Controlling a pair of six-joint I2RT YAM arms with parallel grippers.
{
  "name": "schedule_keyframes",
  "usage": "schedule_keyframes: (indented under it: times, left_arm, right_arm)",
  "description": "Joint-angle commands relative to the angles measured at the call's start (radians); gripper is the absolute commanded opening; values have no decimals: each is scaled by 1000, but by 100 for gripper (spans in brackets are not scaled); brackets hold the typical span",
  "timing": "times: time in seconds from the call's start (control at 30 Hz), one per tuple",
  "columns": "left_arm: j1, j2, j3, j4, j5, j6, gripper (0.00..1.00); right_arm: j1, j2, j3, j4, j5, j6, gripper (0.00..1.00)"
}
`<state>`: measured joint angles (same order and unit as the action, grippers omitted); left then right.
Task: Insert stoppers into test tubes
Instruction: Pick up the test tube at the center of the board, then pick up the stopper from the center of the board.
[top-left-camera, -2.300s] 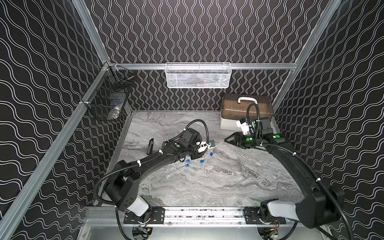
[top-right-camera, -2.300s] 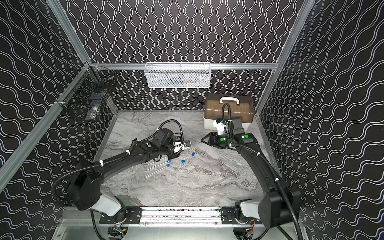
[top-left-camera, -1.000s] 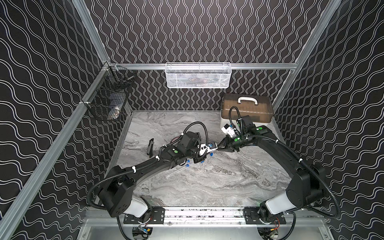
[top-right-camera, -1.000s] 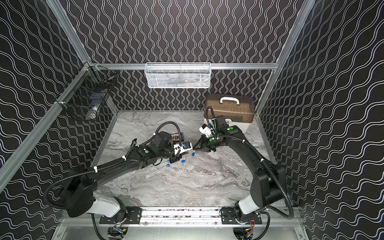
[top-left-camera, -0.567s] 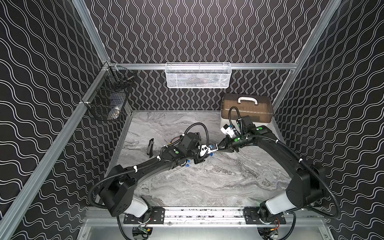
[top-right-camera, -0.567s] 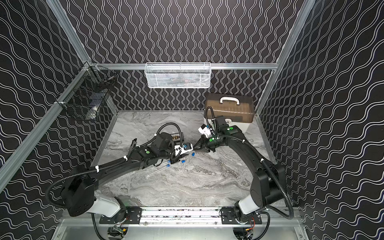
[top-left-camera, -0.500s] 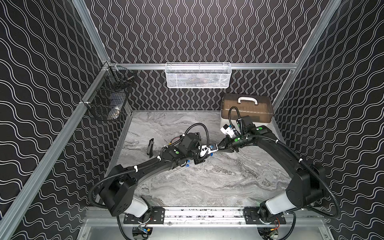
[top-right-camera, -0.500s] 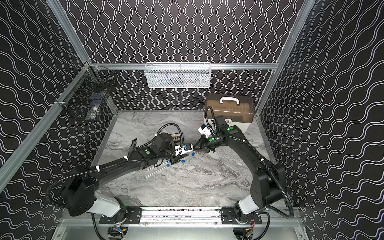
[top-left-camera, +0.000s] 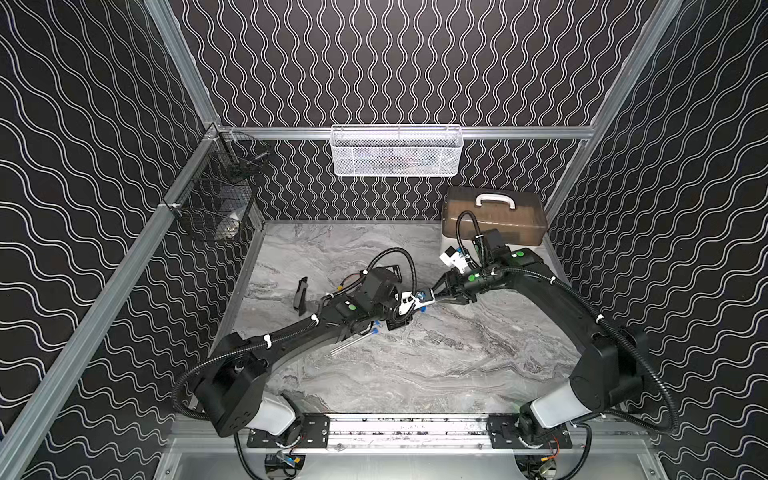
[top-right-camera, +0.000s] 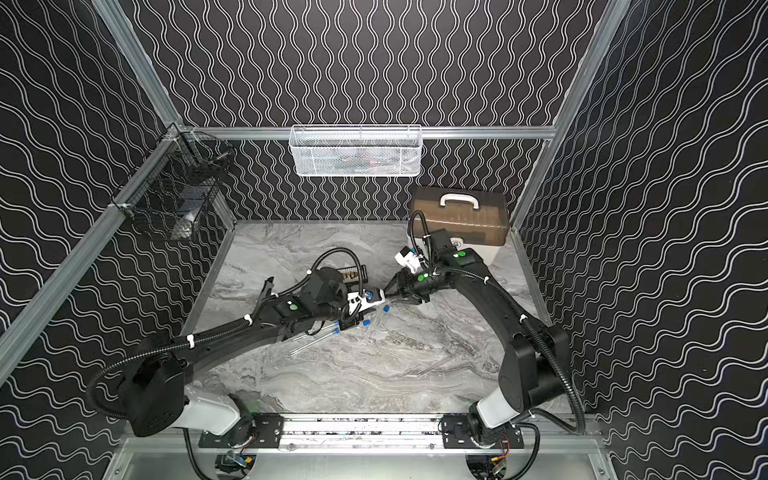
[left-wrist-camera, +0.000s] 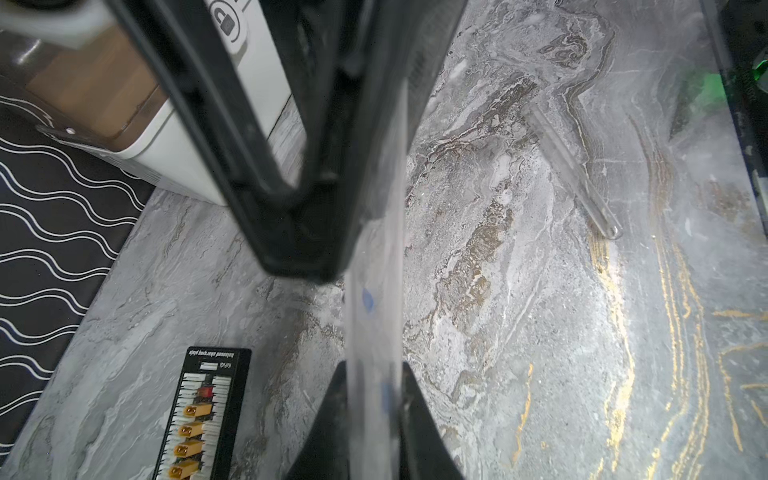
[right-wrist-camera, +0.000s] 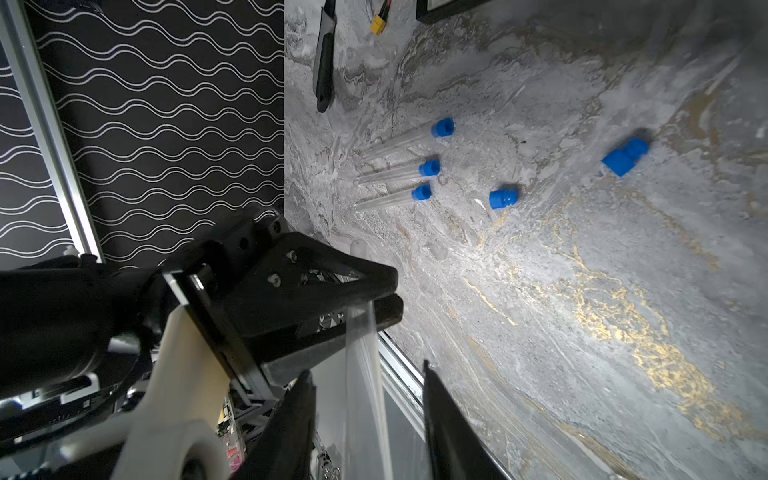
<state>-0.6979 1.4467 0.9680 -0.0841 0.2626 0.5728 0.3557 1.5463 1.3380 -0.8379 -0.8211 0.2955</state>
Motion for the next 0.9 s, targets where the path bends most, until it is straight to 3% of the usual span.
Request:
schedule_keyframes:
  times: [0.0,0.27,0.43,0.6,0.87]
  left_arm:
    - [0,-17,-16,-6,-28,-25,5]
    - [59,-33,-74,-53,-176,-178,0]
    - [146,-99,-139,-22,-202,-356,1]
    - [235,-139,-166,-23,-188,-501,0]
    - [236,-171,-179,-19,-195,-527,0]
  right_arm:
    - [-19,-35,4,34,62,-5,50]
    - [-24,-80,-154,216,547,130,52]
    - [130,71,-136,300,828,214,49]
    - [257,252,-50,304,964,294,52]
    - [340,437,96,168,1119,462,54]
